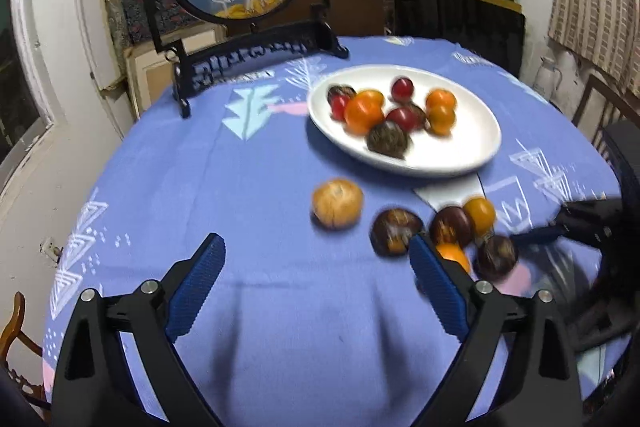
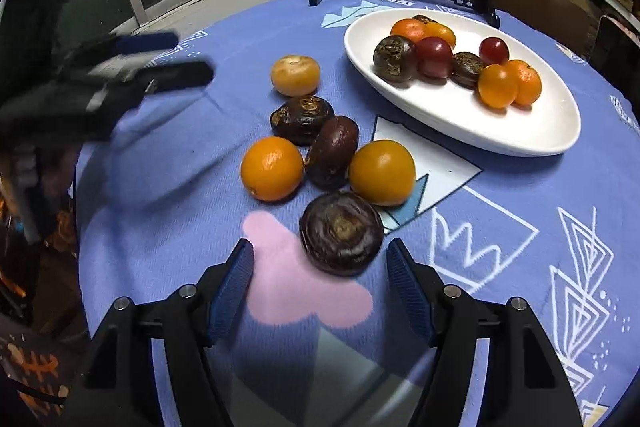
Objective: Organize fruits
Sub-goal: 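Return to the cluster, grasp a dark brown fruit with each tool, then grasp an orange with the left tool while the right holds its dark brown fruit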
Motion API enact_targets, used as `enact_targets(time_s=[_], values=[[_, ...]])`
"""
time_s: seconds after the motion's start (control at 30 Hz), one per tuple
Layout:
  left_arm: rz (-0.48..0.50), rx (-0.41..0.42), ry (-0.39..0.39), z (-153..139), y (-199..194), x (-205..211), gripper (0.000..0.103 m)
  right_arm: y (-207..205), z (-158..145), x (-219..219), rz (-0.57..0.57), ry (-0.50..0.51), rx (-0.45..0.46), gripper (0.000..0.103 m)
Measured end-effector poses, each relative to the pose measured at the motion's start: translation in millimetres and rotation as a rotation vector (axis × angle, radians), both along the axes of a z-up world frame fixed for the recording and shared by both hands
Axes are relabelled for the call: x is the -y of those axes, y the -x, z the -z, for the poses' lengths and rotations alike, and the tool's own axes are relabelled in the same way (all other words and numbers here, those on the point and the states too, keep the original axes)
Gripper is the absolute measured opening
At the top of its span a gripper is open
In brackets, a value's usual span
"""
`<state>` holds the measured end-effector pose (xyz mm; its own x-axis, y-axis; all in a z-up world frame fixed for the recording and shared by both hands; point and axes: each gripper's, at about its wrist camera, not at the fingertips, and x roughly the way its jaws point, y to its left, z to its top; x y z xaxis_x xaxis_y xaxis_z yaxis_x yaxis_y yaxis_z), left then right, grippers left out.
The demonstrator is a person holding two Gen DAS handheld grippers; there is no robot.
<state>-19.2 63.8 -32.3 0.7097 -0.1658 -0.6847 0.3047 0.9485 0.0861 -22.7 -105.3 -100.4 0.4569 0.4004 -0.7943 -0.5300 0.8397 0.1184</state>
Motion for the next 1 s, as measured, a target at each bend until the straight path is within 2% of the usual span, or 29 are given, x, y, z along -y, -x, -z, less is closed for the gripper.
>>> enact_targets(time_s=[0.07,0.13,0.27,0.5,0.63,0.9,0.93,1.0], values=[[0.030,-0.013,-0.011,4.8,6.8,5.4,0.091,-2.7,-0.9,-0.5,0.007,0.002,0.003,0.066],[0.070,-0.028,-0.021,11.0,10.9,17.0,0.091,-4.7,-1.5,0.3,0.016,0.012,0.017,0.041],[0.125,-0.061,-0.032,22.9,14.1,42.9,0.091,-0.3,-4.2,8.4,0.022,-0.001,0.030,0.041],[0.145,-0.097,-0.051,38.5,5.6,72.1,0.091,4.9,-10.2,34.5,0.076,-0.031,0.045,0.041],[0.127,-0.142,-0.041,45.8,-4.4,75.9,0.084,6.6,-7.2,37.4,0.080,-0.041,0.040,0.041],[0.107,-0.151,-0.031,45.8,-9.1,74.2,0.083,4.1,-3.2,38.7,0.095,-0.053,0.025,0.041],[0.107,-0.154,-0.030,46.3,-9.6,74.2,0.080,4.0,-2.8,38.9,0.097,-0.053,0.025,0.041],[0.112,-0.170,-0.026,48.2,-10.3,75.2,0.064,4.2,-2.4,39.2,0.102,-0.052,0.026,0.041]])
